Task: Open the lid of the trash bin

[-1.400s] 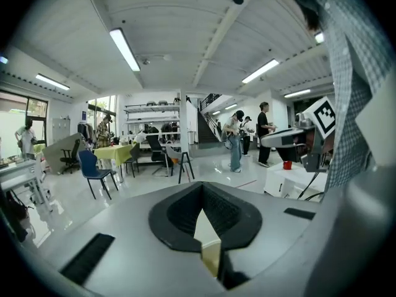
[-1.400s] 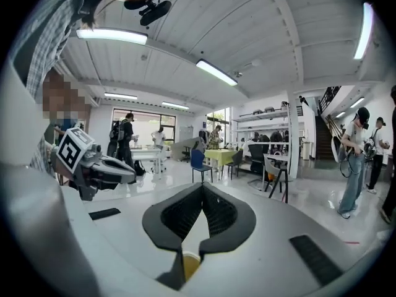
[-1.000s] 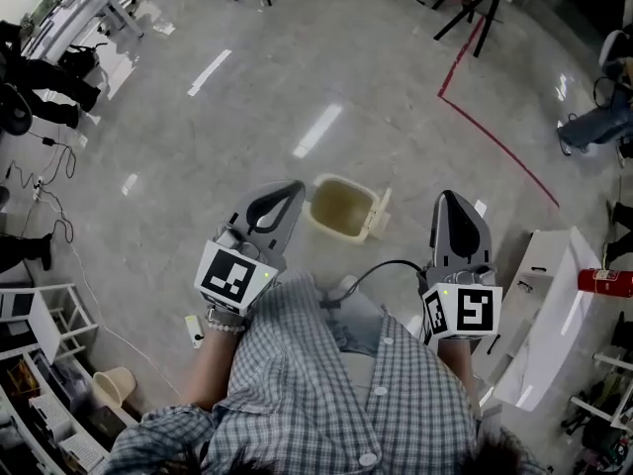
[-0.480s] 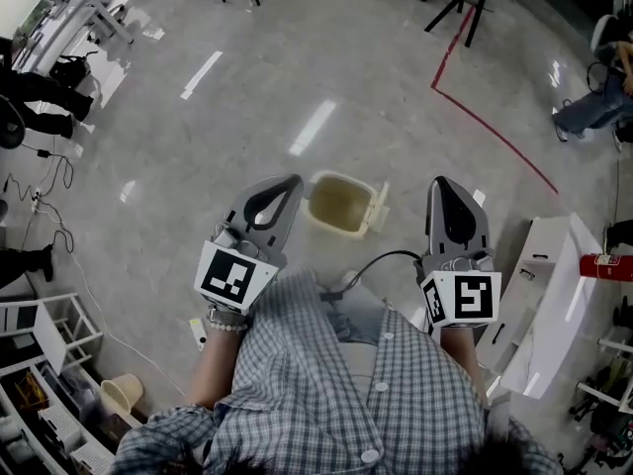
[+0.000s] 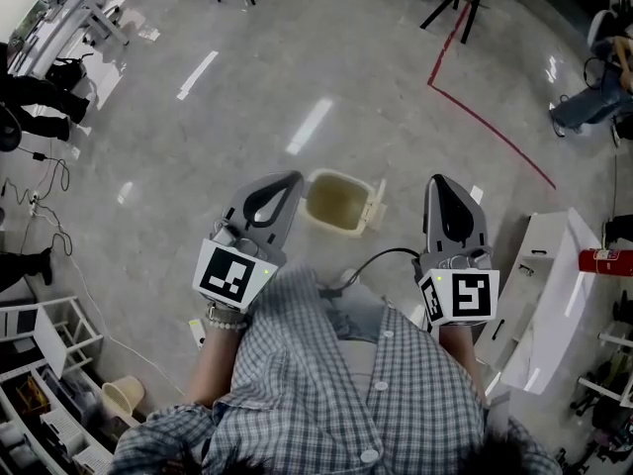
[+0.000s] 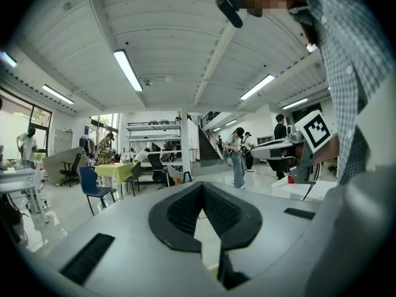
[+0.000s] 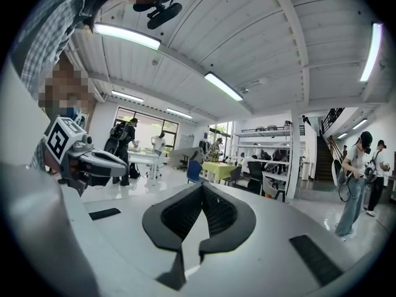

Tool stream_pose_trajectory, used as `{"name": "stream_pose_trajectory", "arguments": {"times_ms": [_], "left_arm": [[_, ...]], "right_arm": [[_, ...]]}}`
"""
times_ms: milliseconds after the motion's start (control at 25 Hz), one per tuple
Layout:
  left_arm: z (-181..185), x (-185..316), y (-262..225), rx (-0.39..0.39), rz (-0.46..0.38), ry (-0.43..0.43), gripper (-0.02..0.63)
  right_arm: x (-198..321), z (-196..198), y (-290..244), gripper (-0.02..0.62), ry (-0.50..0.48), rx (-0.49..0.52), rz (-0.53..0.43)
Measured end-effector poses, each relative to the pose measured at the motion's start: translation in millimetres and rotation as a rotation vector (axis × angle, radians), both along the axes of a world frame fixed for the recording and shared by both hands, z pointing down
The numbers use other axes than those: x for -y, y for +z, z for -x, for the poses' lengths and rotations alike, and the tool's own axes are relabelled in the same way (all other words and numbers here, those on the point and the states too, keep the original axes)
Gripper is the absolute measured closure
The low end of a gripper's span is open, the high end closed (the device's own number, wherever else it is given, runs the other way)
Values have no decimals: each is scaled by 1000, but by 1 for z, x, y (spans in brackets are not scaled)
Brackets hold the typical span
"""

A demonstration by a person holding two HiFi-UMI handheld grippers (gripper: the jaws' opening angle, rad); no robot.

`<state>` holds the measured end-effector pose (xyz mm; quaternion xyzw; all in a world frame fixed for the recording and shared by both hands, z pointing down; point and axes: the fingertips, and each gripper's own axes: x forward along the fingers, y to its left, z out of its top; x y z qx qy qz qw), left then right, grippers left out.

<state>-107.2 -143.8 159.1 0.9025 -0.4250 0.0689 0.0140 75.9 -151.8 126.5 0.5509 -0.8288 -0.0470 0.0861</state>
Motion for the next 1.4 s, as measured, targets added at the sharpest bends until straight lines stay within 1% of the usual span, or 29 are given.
{"name": "stream_pose_trajectory", "arguments": {"times_ms": [320, 720, 1400], "left_arm": [[-6, 0, -2, -1, -14, 16, 601], [-3, -1, -2, -3, -11, 6, 601], [0, -3, 1, -9, -3, 9, 601]], "right_arm": [[-1, -2, 1, 577, 1, -3, 6], [-2, 4, 4, 577, -23, -13, 16], [-4, 9, 8, 577, -27, -14, 31]]}}
